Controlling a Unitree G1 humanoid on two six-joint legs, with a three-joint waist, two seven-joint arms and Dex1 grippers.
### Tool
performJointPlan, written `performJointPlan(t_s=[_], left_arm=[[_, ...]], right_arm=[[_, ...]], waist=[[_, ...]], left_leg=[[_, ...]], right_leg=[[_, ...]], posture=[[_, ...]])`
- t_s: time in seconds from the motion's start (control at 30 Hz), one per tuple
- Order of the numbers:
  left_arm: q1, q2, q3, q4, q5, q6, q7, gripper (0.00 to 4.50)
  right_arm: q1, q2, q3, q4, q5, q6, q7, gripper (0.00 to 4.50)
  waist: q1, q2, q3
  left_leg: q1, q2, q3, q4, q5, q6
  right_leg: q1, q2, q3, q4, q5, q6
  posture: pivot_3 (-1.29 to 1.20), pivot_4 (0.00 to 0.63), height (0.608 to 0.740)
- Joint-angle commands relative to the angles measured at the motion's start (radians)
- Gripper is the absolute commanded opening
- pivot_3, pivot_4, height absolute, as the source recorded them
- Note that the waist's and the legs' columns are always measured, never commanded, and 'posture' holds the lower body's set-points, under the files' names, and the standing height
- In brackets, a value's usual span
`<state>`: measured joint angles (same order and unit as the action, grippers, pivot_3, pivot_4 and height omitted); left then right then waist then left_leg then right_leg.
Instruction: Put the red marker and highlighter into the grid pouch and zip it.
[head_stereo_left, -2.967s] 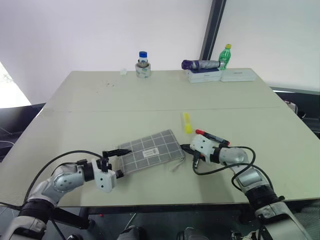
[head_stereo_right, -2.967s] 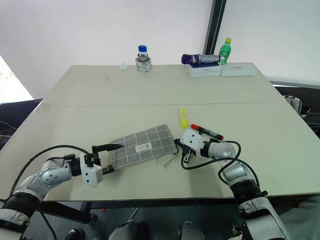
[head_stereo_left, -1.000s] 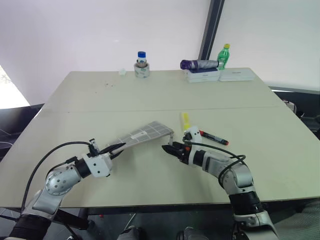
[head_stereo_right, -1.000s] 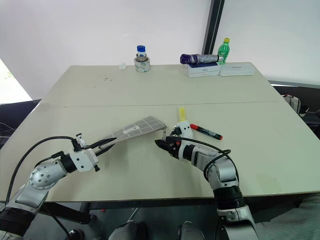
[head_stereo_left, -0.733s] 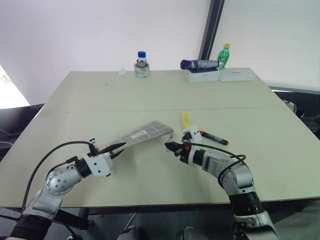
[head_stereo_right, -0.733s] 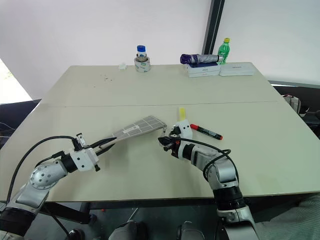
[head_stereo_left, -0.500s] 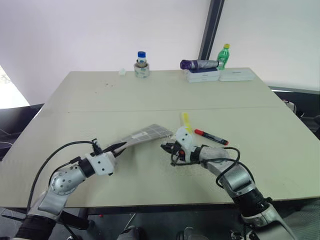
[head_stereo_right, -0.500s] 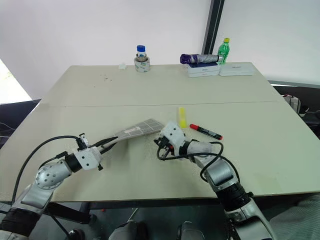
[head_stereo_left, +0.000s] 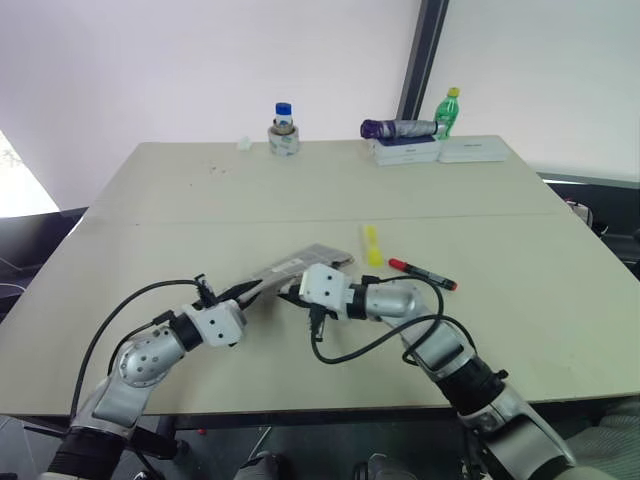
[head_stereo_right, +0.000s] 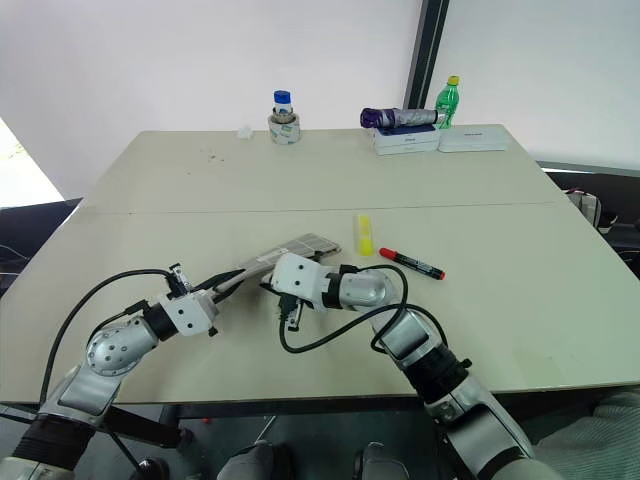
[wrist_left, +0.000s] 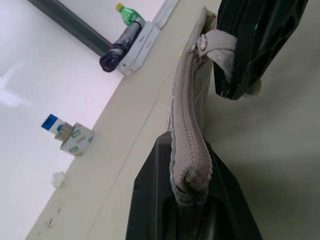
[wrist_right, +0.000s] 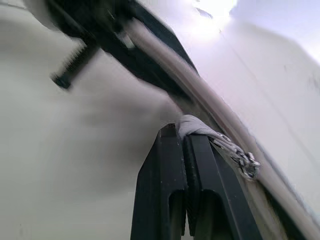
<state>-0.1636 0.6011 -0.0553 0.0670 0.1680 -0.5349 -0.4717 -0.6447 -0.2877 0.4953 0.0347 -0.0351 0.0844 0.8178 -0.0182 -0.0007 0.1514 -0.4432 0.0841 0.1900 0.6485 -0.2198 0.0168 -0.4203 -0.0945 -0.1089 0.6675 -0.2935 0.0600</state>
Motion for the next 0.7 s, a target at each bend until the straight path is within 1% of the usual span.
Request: performJointPlan(t_s=[0.03,0.27,0.47,0.5,0.57,0.63,0.7], left_arm=[[-0.014,-0.007,0.006,-0.012,0.019,0.0,0.023,0.0],[-0.016,-0.018,0.004,0.004,0.038,-0.004,0.036,0.0],[-0.006,-0.008,0.024,0.013,0.044,-0.012,0.059,0.0],[-0.004,-0.008,0.027,0.013,0.044,-0.012,0.065,0.0],[-0.005,-0.008,0.03,0.015,0.049,-0.015,0.078,0.0],[-0.008,-0.006,0.03,0.021,0.053,-0.023,0.088,0.0],[-0.012,0.0,0.03,0.028,0.061,-0.032,0.098,0.0]], right_arm=[[-0.03,0.016,0.051,0.014,-0.041,-0.103,0.046,0.05],[-0.081,0.028,0.085,0.099,-0.103,-0.247,0.092,0.05],[-0.071,0.003,0.051,0.141,-0.124,-0.316,0.077,0.05],[-0.064,-0.005,0.042,0.135,-0.092,-0.299,0.108,0.29],[-0.05,-0.021,0.023,0.126,-0.057,-0.301,0.135,0.95],[-0.03,-0.04,0.009,0.115,-0.048,-0.303,0.148,1.87],[-0.006,-0.06,-0.01,0.101,-0.047,-0.295,0.142,2.98]], waist=[[0.001,0.0,0.0],[0.001,0.0,0.0],[0.001,0.0,0.0],[0.001,0.0,0.0],[0.001,0.0,0.0],[0.002,0.0,0.0],[0.003,0.0,0.0]], left_leg=[[0.0,0.0,0.0,0.0,0.0,0.0],[0.0,0.0,0.0,0.001,0.0,-0.001],[0.0,0.0,0.0,0.001,0.001,-0.001],[0.0,0.0,0.0,0.001,0.001,-0.001],[0.0,0.0,0.0,0.001,0.001,-0.001],[0.0,0.0,0.0,0.001,0.001,-0.001],[0.0,0.0,0.0,0.001,0.001,-0.001]], right_leg=[[0.0,0.0,0.0,0.0,0.0,0.0],[0.0,0.0,0.0,0.0,0.0,0.0],[0.0,0.0,0.0,0.0,0.0,0.0],[0.0,0.0,0.0,0.0,0.0,0.0],[0.0,0.0,0.0,0.0,0.0,0.0],[0.0,0.0,0.0,0.0,0.0,0.0],[0.001,0.0,0.0,0.0,0.0,0.0]], posture=[[0.0,0.15,0.74],[0.0,0.15,0.74],[0.0,0.15,0.74],[0.0,0.15,0.74],[0.0,0.15,0.74],[0.0,0.15,0.74],[0.0,0.15,0.74]])
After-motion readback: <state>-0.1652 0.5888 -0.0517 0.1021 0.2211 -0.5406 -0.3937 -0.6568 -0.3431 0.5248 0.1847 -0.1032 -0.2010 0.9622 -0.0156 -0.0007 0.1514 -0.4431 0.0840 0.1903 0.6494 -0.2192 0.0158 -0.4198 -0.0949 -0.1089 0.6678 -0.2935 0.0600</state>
